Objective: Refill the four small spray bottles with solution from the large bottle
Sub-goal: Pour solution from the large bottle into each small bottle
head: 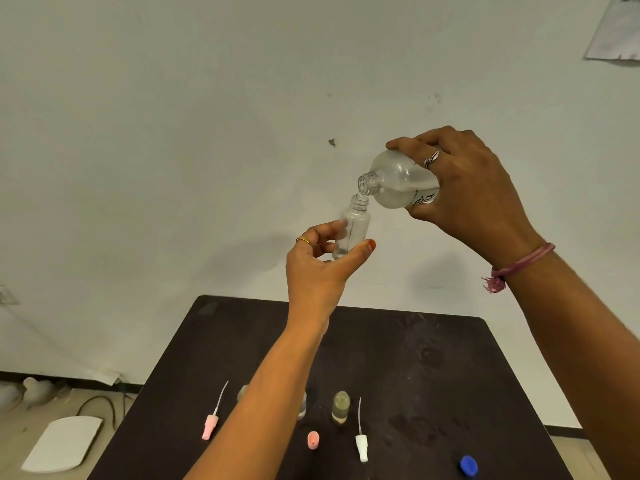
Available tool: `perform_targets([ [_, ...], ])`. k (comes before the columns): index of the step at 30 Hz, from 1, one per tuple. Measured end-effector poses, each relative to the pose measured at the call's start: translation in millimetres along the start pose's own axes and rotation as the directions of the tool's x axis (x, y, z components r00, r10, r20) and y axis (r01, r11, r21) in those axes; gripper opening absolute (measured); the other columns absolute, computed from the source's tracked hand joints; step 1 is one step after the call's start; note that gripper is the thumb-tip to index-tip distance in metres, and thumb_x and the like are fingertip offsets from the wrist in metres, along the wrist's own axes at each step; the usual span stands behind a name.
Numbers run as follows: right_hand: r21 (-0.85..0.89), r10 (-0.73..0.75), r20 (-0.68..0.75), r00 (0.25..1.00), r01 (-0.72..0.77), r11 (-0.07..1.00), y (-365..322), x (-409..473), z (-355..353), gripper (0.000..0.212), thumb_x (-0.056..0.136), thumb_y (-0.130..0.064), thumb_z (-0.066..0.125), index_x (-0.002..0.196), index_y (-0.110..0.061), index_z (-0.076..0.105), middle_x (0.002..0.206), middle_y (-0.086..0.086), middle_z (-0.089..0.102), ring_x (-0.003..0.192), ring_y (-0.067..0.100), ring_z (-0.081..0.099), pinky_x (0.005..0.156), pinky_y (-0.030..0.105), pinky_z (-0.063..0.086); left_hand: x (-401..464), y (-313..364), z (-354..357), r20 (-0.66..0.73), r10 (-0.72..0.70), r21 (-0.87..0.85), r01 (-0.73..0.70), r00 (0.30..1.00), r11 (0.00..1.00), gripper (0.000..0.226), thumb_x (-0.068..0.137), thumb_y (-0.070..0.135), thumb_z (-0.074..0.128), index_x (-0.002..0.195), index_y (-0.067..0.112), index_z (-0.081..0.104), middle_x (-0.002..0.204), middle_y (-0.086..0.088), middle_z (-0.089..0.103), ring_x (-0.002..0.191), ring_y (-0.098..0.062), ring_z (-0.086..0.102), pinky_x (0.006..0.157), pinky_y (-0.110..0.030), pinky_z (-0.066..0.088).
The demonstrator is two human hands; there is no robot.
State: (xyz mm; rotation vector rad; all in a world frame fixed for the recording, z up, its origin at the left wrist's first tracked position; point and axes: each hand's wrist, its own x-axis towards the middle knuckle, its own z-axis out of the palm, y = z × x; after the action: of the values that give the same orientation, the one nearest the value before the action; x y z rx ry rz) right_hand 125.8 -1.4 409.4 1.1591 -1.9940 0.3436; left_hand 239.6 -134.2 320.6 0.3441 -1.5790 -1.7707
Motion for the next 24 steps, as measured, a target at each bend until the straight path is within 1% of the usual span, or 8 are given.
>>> perform_targets([
  [7, 0.005, 0.001, -0.002, 1.000, -0.001, 1.000, -1.0, 2.2, -0.1, 0.070, 0.065, -0.010, 0.079, 0.129, -0.022, 0.055, 0.113, 0.011, 0.059, 0.099, 0.033, 0.053, 0.080, 0.042, 0.045, 1.4, -1.7, -1.5, -0.007, -0.005, -0.004, 0.005, 1.000, 1.000, 0.040, 0.069, 0.025, 0.084, 0.103, 0.029, 0.063, 0.103, 0.012, 0.065, 0.095, -0.007, 0.061, 0.062, -0.003, 0.045],
  [11, 0.006, 0.002, -0.001, 1.000, -0.002, 1.000, -1.3, 3.5, 0.3, 0.070, 0.065, -0.009, 0.079, 0.129, -0.021, 0.055, 0.113, 0.011, 0.059, 0.099, 0.034, 0.053, 0.080, 0.043, 0.045, 2.1, -1.8, -1.7, -0.012, -0.005, -0.006, 0.005, 1.000, 1.000, 0.040, 0.069, 0.025, 0.084, 0.105, 0.026, 0.064, 0.102, 0.011, 0.065, 0.092, -0.006, 0.061, 0.061, -0.002, 0.044],
  [20, 0.012, 0.008, -0.001, 1.000, -0.008, 1.000, -0.7, 5.1, 3.0, 0.070, 0.064, -0.010, 0.079, 0.129, -0.022, 0.055, 0.113, 0.010, 0.059, 0.099, 0.032, 0.053, 0.081, 0.042, 0.044, 5.6, -3.4, -2.8, -0.023, -0.009, -0.010, 0.009, 1.000, 1.000, 0.041, 0.069, 0.024, 0.084, 0.105, 0.027, 0.065, 0.105, 0.010, 0.066, 0.097, -0.010, 0.062, 0.064, -0.003, 0.046],
  [24, 0.013, 0.011, 0.002, 1.000, -0.011, 1.000, -0.1, 6.1, 4.7, 0.071, 0.064, -0.009, 0.079, 0.130, -0.022, 0.055, 0.113, 0.010, 0.059, 0.099, 0.032, 0.053, 0.082, 0.042, 0.044, 7.2, -4.3, -2.8, -0.030, -0.010, -0.006, 0.010, 1.000, 1.000, 0.044, 0.069, 0.024, 0.084, 0.109, 0.023, 0.065, 0.106, 0.009, 0.067, 0.097, -0.009, 0.063, 0.066, -0.004, 0.048],
])
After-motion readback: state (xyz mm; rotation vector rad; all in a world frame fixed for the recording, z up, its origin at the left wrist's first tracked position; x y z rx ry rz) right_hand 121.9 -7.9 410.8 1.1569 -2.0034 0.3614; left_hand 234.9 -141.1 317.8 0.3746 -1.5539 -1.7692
